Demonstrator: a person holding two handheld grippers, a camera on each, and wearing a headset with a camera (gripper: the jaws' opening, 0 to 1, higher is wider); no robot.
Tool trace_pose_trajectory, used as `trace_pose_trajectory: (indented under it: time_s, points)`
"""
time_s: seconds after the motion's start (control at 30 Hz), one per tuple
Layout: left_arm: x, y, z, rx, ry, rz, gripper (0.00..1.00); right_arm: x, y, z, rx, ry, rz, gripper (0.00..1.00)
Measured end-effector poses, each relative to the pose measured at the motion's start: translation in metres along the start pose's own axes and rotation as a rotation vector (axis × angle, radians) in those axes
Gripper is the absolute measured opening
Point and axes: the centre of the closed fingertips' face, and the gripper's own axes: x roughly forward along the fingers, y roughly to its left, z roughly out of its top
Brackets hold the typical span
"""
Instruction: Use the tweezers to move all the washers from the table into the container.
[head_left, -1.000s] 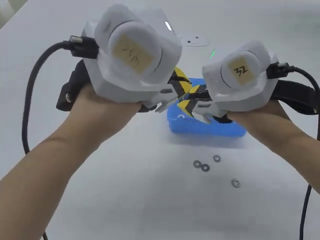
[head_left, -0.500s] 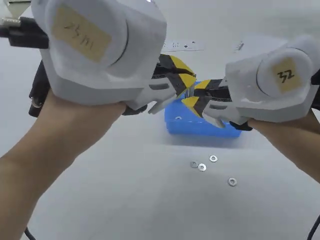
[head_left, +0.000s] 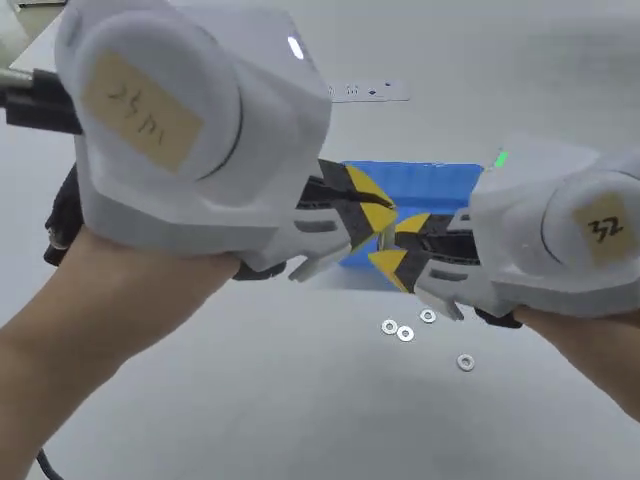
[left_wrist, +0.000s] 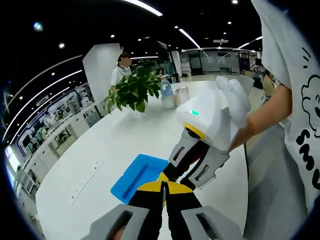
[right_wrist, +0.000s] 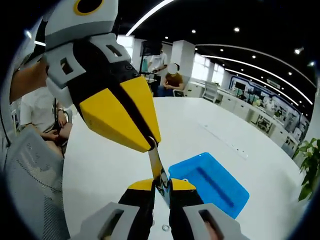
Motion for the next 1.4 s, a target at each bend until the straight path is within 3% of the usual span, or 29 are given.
trace_pose_trajectory:
  time_s: [0.17, 0.6, 1.4]
  points:
    - [0.009, -0.01, -0.012, 0.014, 0.03, -0.018, 0.0, 0.002, 0.009, -0.009, 0.037, 0.011, 0.022, 0.07]
    - [0.027, -0.022, -0.034, -0.049, 0.064, -0.055, 0.0, 0.012, 0.019, -0.042, 0.075, 0.086, 0.06, 0.07]
    - [0.032, -0.022, -0.036, -0.096, 0.048, -0.053, 0.0, 0.011, 0.018, -0.049, 0.044, 0.12, 0.056, 0.06]
